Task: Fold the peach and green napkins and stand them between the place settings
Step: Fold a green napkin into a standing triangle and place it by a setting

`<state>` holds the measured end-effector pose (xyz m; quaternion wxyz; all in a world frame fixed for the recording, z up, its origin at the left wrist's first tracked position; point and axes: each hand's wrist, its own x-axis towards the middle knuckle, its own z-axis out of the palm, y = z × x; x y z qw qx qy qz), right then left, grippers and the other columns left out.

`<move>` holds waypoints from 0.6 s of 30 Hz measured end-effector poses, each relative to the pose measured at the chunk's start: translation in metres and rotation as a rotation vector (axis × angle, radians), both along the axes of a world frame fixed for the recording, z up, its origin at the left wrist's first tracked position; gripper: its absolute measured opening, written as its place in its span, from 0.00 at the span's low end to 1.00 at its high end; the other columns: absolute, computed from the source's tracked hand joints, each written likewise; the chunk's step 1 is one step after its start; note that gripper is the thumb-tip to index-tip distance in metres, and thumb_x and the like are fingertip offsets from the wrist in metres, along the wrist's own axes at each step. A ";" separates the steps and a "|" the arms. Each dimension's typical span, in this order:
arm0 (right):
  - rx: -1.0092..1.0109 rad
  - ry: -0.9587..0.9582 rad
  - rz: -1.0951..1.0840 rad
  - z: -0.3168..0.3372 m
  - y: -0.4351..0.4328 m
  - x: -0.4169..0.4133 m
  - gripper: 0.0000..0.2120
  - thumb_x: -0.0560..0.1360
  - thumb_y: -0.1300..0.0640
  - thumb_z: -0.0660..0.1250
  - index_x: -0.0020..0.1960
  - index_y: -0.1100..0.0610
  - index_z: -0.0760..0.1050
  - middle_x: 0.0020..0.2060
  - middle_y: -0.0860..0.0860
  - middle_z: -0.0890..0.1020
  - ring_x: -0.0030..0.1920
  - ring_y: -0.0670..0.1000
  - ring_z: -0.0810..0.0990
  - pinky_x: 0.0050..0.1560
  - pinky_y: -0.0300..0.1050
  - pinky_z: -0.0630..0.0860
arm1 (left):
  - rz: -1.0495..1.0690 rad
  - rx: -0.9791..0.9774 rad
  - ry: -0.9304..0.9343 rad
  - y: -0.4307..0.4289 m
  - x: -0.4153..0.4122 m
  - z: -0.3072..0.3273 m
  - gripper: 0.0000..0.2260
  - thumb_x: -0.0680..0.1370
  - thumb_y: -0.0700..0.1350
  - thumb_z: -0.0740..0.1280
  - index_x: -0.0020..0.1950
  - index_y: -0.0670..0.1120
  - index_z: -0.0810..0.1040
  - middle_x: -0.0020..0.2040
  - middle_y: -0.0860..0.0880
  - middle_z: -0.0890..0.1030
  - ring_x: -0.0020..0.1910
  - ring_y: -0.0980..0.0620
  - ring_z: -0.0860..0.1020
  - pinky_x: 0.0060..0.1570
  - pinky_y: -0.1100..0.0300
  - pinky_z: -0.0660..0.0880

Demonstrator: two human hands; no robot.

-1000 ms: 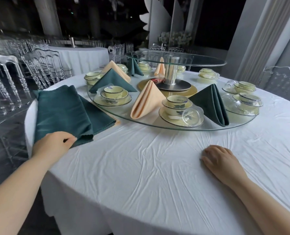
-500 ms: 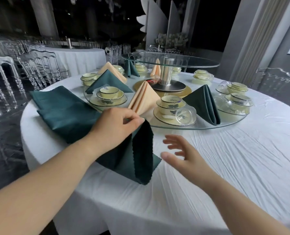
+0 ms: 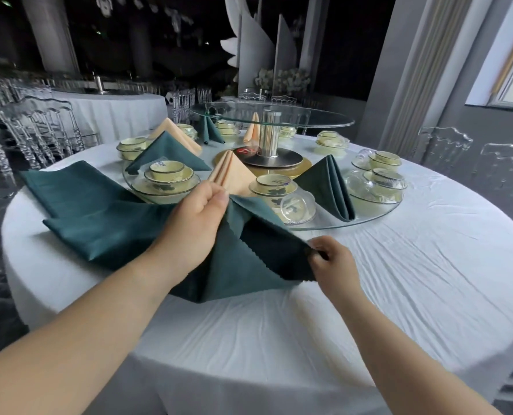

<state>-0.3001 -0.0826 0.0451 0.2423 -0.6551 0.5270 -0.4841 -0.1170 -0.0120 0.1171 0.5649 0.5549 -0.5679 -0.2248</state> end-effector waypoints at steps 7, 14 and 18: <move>-0.123 -0.506 0.148 0.093 0.014 -0.019 0.20 0.74 0.69 0.61 0.29 0.51 0.78 0.25 0.41 0.79 0.34 0.41 0.75 0.35 0.31 0.71 | -0.186 0.160 0.631 0.011 0.002 0.038 0.13 0.81 0.41 0.55 0.40 0.45 0.75 0.32 0.50 0.80 0.31 0.56 0.78 0.36 0.64 0.74; -0.169 -0.550 0.369 0.184 0.103 -0.037 0.10 0.76 0.61 0.62 0.37 0.54 0.76 0.26 0.44 0.81 0.29 0.42 0.79 0.32 0.33 0.76 | -0.430 0.049 0.469 0.055 0.002 0.084 0.17 0.68 0.58 0.62 0.35 0.49 0.84 0.33 0.53 0.83 0.31 0.58 0.81 0.29 0.68 0.77; -0.171 -0.451 0.520 0.219 0.152 -0.046 0.13 0.70 0.59 0.64 0.29 0.54 0.81 0.25 0.46 0.81 0.26 0.42 0.79 0.28 0.32 0.75 | -0.612 -0.126 0.252 0.085 0.008 0.102 0.21 0.44 0.64 0.77 0.31 0.55 0.84 0.32 0.55 0.83 0.31 0.61 0.80 0.29 0.69 0.76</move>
